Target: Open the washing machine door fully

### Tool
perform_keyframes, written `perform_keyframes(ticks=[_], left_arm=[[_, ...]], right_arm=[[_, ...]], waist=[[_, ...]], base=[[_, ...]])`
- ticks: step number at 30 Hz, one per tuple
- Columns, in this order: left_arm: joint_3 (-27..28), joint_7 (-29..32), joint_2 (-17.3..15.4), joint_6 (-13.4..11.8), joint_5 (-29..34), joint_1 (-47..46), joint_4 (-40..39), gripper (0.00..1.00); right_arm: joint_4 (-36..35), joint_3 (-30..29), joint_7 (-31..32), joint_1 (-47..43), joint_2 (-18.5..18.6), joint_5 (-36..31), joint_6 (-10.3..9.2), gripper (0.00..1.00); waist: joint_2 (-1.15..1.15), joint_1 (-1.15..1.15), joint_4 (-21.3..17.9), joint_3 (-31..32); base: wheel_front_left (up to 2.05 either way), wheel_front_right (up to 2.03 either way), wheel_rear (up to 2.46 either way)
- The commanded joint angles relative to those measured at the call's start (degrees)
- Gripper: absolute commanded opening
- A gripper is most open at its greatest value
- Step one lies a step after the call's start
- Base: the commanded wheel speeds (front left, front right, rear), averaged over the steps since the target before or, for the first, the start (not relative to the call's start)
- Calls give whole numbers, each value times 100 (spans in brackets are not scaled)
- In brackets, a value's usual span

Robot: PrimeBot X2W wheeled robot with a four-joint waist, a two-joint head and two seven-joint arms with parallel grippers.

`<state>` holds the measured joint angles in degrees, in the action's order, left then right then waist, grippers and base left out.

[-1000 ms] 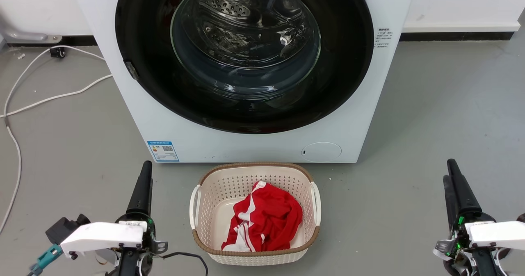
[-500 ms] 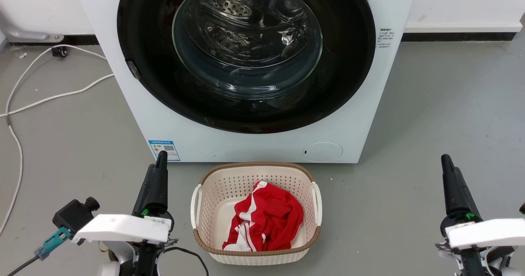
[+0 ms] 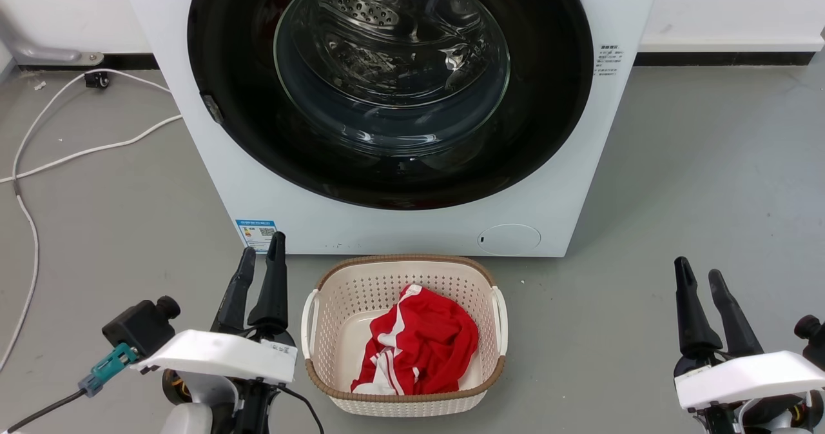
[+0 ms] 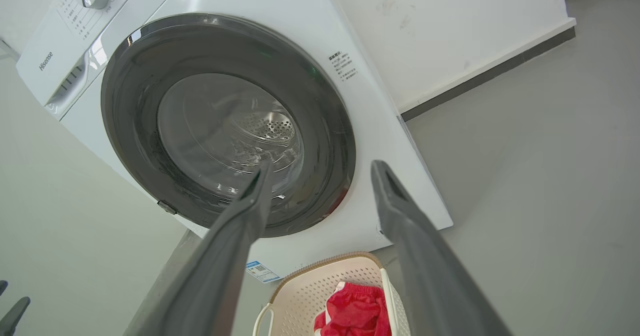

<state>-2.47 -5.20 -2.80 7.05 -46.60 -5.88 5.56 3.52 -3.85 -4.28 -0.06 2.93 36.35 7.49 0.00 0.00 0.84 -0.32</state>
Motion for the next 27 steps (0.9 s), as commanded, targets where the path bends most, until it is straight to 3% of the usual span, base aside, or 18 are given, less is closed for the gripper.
perform_keyframes(ticks=[1, 27], left_arm=[[-35, -54, -13, -8, 218, -131, -94, 100], [-342, -487, -13, -190, 2307, -109, 55, 100]], right_arm=[[-128, 2, -42, 42, 2, -242, 1, 100], [-335, 5, -102, -183, -2, -2223, 0, 100]], waist=[[0, 0, 2, -4], [0, 0, 69, 9]], base=[[0, 0, 0], [0, 0, 0]])
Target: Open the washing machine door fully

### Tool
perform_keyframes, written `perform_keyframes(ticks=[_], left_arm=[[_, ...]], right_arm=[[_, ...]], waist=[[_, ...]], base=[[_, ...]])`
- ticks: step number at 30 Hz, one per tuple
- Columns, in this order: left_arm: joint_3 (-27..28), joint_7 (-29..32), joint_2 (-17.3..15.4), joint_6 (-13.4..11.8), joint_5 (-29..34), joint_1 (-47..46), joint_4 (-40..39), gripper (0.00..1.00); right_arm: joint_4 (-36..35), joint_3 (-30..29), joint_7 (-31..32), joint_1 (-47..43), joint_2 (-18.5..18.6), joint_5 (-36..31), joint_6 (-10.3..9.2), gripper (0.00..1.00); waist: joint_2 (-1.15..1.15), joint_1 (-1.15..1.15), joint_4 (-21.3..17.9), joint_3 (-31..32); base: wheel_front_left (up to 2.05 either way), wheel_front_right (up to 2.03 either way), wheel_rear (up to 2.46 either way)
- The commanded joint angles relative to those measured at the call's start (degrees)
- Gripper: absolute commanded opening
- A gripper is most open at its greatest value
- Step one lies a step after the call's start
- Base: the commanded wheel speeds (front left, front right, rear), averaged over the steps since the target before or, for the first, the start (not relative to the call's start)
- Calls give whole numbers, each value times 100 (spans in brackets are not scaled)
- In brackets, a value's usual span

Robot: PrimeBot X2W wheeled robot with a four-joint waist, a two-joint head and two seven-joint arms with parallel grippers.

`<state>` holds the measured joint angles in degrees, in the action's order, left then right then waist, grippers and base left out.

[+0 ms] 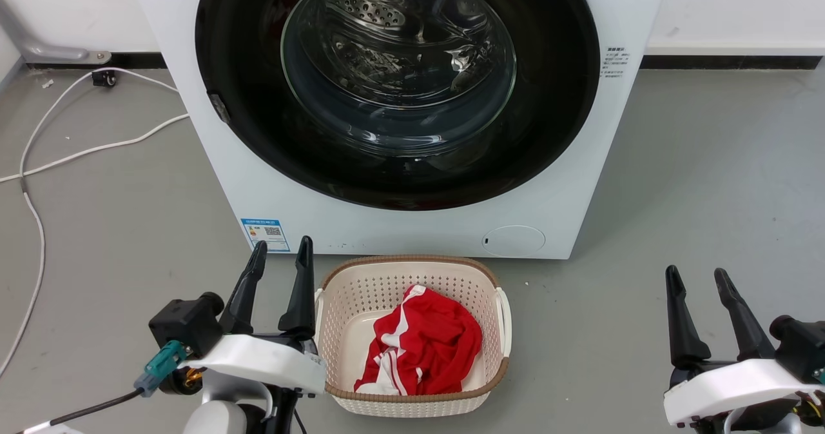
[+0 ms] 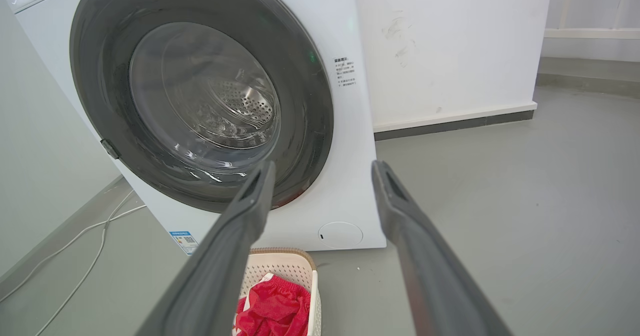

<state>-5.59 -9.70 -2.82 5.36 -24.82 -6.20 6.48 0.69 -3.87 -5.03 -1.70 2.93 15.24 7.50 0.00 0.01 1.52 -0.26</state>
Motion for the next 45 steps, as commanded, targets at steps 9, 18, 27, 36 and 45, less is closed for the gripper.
perform_keyframes(ticks=[9, 18, 27, 36, 45], left_arm=[[-90, -163, -11, -45, 668, -46, -2, 100], [-131, -274, -11, -81, 1128, -52, 32, 100], [-161, -366, -10, -93, 1500, -87, 18, 100], [-229, -460, -11, -103, 1921, -83, 57, 100], [-264, -550, -10, -153, 2231, -6, 64, 100]], right_arm=[[-54, -8, -58, -93, -4, -661, -1, 100], [-142, -42, -96, -135, -5, -1144, -1, 100], [-210, -34, -160, -150, -6, -1492, -1, 100], [-223, 14, -207, -190, -9, -1826, -2, 100], [-256, 39, -325, -231, -10, -2147, -3, 100]], waist=[[0, 0, 23, 23], [0, 0, 34, -10], [0, 0, 31, -62], [0, -1, 46, -62], [0, -1, 59, -54]], base=[[0, 0, 0], [0, 0, 0], [0, 0, 0], [0, 0, 0], [0, 0, 0]])
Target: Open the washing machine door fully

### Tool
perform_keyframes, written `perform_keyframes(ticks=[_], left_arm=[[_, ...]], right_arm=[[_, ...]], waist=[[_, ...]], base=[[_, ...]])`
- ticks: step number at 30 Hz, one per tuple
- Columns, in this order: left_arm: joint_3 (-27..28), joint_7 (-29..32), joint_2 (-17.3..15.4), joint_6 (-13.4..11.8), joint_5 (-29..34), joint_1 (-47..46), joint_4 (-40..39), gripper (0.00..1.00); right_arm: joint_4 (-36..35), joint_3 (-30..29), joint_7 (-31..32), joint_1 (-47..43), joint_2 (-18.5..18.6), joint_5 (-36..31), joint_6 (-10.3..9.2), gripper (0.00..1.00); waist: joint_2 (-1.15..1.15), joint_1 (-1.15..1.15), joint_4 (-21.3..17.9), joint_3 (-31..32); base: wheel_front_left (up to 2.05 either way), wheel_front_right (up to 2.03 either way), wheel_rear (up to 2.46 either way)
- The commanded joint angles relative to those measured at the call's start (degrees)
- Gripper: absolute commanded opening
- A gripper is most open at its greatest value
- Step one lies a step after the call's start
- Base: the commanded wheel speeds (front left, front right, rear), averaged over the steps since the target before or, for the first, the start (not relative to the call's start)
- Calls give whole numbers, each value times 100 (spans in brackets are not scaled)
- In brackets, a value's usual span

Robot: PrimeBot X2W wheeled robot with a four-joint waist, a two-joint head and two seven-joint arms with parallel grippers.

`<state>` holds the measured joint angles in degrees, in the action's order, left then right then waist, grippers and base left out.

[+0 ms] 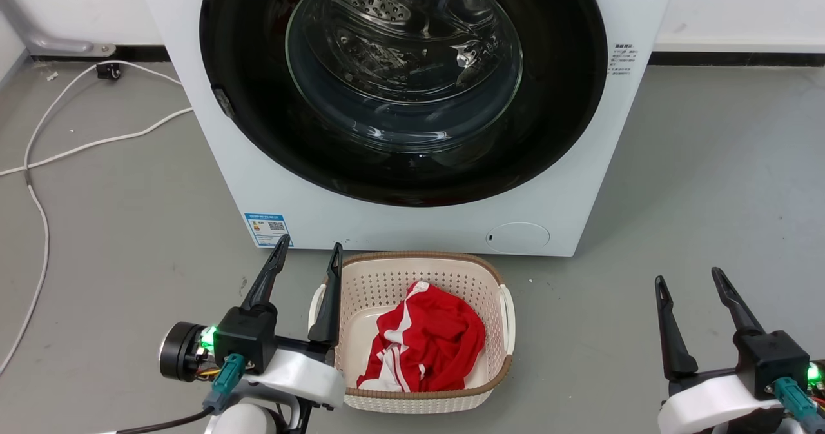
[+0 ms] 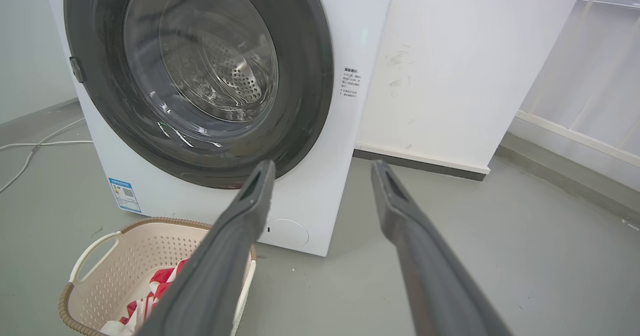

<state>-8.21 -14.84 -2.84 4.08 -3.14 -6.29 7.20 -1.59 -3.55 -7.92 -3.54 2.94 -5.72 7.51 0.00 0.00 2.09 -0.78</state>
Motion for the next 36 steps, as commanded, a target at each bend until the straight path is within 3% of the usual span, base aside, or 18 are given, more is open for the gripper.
perform_keyframes(ticks=[1, 16, 17, 18, 28, 31, 36], left_arm=[[-11, -47, -8, -23, 86, 10, -13, 100], [8, -38, -7, -16, -54, 2, 9, 100], [10, -38, -7, -12, -57, -6, 6, 100], [11, -38, -7, -9, -58, -15, 2, 100], [4, -38, -7, -31, -86, -48, -28, 100], [10, -38, -7, -35, -72, -47, -37, 100], [17, -38, -6, -32, -73, -28, -61, 100]], right_arm=[[-34, 4, -42, -52, -10, -97, -4, 100], [43, -6, -91, -2, -11, 37, -4, 100], [51, -2, -89, 6, -11, 76, -4, 34], [57, 5, -93, 15, -11, 105, -4, 0], [69, 41, -149, 74, -11, 389, -4, 0], [114, 10, -280, 120, -11, 1293, -4, 0], [178, 47, -531, 225, -11, 3894, -4, 0]], waist=[[0, 0, 5, -6], [0, 0, 20, -26], [0, 0, 20, -30], [0, 0, 21, -35], [0, 0, 21, -73], [0, 0, 14, -75], [0, 0, 7, -74]], base=[[0, 0, 0], [0, 0, 0], [0, 0, 0], [0, 0, 0], [0, 0, 0], [0, 0, 0], [0, 0, 0]])
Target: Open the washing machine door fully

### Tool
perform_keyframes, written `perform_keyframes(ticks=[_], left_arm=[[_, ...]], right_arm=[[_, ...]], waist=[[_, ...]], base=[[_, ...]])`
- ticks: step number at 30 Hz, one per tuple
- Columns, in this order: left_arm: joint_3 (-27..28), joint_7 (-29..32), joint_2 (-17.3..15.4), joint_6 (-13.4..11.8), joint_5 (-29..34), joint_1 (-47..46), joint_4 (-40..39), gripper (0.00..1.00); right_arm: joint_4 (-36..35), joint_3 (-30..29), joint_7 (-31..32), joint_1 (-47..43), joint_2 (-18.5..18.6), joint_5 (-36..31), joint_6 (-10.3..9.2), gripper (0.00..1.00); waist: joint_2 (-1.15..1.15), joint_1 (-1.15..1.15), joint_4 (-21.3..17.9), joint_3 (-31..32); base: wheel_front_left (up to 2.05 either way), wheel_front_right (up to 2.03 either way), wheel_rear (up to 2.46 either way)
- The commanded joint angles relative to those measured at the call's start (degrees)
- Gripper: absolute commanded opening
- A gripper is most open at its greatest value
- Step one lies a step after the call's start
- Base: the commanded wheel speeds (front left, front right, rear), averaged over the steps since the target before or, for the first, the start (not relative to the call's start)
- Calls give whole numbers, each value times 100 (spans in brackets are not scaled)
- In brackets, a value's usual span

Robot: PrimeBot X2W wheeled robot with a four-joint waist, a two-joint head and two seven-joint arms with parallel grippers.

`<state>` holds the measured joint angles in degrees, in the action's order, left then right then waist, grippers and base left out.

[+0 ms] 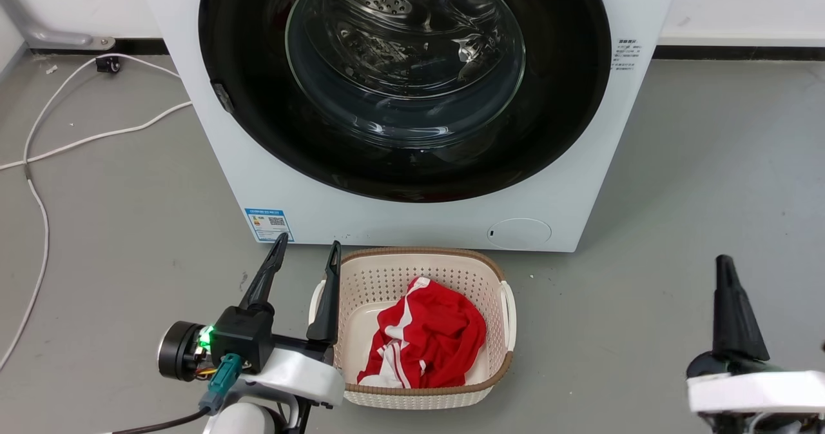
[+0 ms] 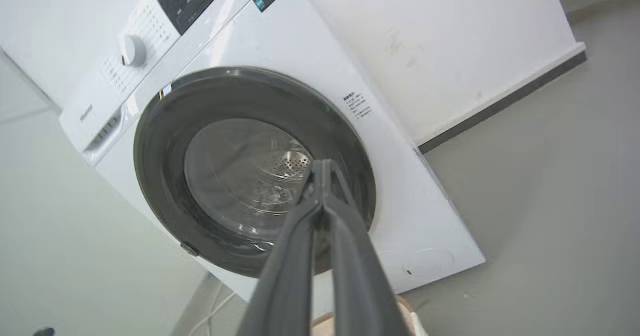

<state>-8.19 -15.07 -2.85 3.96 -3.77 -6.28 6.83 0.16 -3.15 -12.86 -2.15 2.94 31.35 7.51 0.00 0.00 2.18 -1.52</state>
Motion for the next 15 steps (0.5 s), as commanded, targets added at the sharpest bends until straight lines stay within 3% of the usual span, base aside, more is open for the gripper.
perform_keyframes(ticks=[1, 5, 8, 10, 15], left_arm=[[17, -15, -5, -23, -16, -28, -30, 100], [27, -15, -5, -39, -41, -27, -61, 100], [23, -15, -5, -48, -50, -54, -72, 100], [33, -15, -5, -48, -60, -77, -89, 100], [59, -15, -5, -85, -98, -148, -160, 100]], right_arm=[[10, 22, -67, 107, -11, 789, -3, 0], [2, 41, -149, 292, -10, 3299, -3, 0], [-78, -90, -173, 480, -10, 4672, -3, 0], [-158, -170, -119, 629, -11, 5297, -3, 0], [-67, -491, 168, 1187, 138, 6068, -3, 0]], waist=[[0, 0, -3, -3], [0, 0, -20, -33], [0, 0, -21, -65], [0, 0, -27, -102], [0, 0, -53, -269]], base=[[0, 0, 0], [0, 0, 0], [0, 0, 0], [0, 0, 0], [0, 0, 0]])
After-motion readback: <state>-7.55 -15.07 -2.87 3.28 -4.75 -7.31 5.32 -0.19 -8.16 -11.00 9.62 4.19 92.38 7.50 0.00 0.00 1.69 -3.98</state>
